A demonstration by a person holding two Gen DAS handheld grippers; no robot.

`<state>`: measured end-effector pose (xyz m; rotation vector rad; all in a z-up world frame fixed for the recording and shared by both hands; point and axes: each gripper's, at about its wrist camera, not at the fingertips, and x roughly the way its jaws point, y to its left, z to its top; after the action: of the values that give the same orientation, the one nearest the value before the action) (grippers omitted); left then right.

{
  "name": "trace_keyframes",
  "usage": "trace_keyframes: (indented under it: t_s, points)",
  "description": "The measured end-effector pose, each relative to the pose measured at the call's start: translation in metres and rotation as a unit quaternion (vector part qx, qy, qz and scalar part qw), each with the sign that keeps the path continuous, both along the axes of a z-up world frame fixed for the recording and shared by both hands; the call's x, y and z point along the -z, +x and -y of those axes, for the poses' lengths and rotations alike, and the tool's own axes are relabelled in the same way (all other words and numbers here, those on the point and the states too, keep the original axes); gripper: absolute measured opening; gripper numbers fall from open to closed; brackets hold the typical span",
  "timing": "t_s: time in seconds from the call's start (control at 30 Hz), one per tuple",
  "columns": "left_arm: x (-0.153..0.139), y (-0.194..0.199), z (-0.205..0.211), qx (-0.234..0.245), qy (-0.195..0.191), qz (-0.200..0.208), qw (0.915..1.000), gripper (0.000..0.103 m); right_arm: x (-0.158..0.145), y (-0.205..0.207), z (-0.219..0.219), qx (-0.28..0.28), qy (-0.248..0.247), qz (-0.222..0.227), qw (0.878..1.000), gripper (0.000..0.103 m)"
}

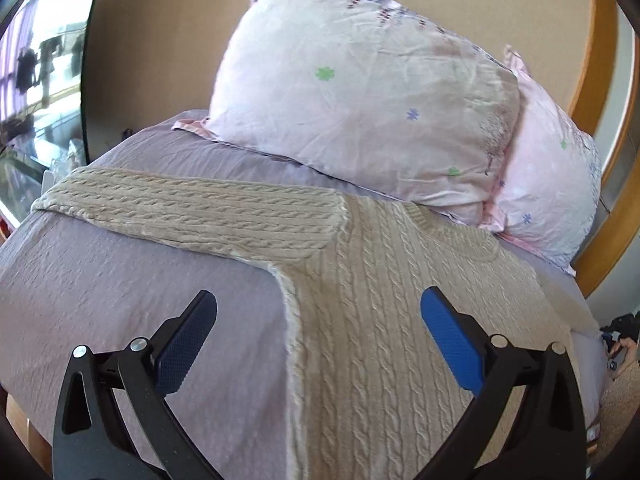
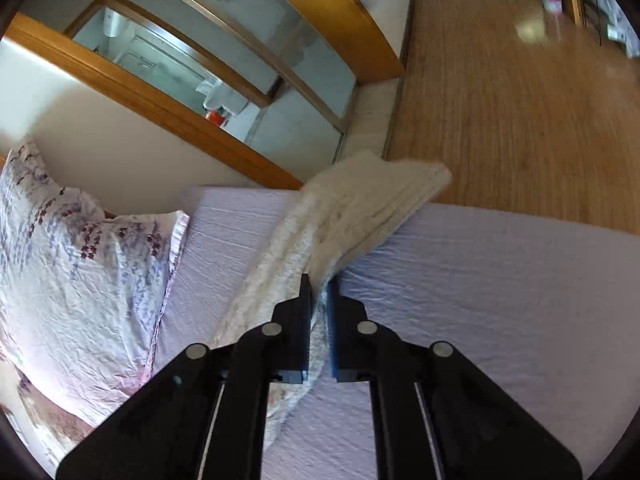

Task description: Fold small clothes

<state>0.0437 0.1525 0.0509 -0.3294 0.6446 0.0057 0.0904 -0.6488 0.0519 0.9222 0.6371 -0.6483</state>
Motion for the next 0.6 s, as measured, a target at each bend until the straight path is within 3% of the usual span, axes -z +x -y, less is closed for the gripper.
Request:
trace_keyframes:
  t_s: [0.1,0.17,0.27,0.33,0.43,0.47,0.5,0.53,0.57,0.6]
  points:
    - [0.003,-0.003,-0.044,-0.031,-0.059,0.012,0.9977,0.102,-0.051,0.026,-0.077,-0.115,-0.070,0.056,0.989,0.007]
    - [0.005,-0.003,-0.068,-0.069,-0.072,0.012,0.9950,0.102,-0.080,0.043,-0.151,-0.213,-0.098,0.094,0.968,0.007]
    - [0.008,-0.003,-0.096,-0.120,-0.083,0.006,0.9892,0.102,-0.099,0.063,-0.277,-0.374,-0.117,0.133,0.910,0.006]
    - [0.011,0.001,-0.114,-0.151,-0.096,-0.008,0.9838,0.102,-0.089,0.073,-0.365,-0.476,-0.103,0.138,0.862,0.006]
    - [0.019,0.010,-0.143,-0.178,-0.148,-0.036,0.9722,0.102,-0.045,0.083,-0.476,-0.616,-0.049,0.083,0.782,0.010]
    - [0.023,0.013,-0.153,-0.188,-0.168,-0.044,0.9668,0.101,-0.032,0.082,-0.498,-0.642,-0.026,0.067,0.763,0.016]
    - [0.026,0.015,-0.162,-0.195,-0.179,-0.046,0.9633,0.099,-0.025,0.078,-0.509,-0.657,-0.009,0.064,0.752,0.021]
    - [0.029,0.018,-0.171,-0.203,-0.184,-0.050,0.9604,0.095,-0.023,0.075,-0.509,-0.658,-0.004,0.072,0.750,0.036]
    - [0.031,0.021,-0.180,-0.212,-0.184,-0.053,0.9582,0.092,-0.025,0.072,-0.503,-0.649,-0.010,0.086,0.756,0.054]
    - [0.034,0.025,-0.189,-0.224,-0.185,-0.059,0.9551,0.091,-0.030,0.067,-0.493,-0.634,-0.023,0.095,0.767,0.062]
